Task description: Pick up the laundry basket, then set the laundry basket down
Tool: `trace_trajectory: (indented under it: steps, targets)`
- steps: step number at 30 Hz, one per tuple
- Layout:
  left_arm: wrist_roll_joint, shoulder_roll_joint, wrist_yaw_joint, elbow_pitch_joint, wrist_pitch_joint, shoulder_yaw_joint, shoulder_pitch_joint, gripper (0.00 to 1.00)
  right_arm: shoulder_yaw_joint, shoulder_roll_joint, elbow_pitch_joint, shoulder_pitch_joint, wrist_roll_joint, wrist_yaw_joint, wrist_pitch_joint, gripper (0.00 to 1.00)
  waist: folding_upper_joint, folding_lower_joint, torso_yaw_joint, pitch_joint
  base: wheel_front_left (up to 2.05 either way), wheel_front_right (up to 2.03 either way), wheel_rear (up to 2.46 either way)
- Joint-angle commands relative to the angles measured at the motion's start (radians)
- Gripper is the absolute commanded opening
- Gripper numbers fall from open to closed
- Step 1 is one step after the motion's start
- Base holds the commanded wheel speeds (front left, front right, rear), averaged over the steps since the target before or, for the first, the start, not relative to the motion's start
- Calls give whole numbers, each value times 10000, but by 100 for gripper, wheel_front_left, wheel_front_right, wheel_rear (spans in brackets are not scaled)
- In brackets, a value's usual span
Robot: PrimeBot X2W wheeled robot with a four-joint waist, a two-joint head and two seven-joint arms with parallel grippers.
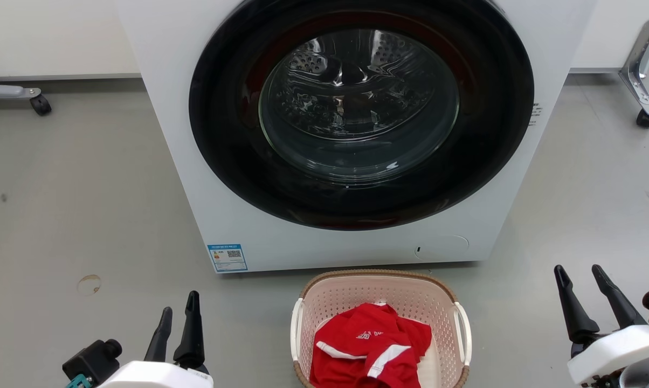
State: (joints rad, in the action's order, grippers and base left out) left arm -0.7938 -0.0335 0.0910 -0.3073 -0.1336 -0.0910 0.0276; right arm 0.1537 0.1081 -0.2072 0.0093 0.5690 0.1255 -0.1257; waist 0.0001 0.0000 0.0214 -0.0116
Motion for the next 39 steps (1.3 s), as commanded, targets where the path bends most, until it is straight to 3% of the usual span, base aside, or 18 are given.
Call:
trace_trajectory:
  steps: [1, 39]
  targets:
    - [314, -123, -66, 251, -140, 160, 519, 100, 168, 303, 313, -158, -349, 35, -232, 100, -1, 0, 1, 0, 0, 0, 0]
    - [4922, -167, -119, -227, -1272, -15, 540, 100, 421, 386, 511, 125, -4264, 52, -1351, 100, -1, 0, -55, -3, 0, 0, 0]
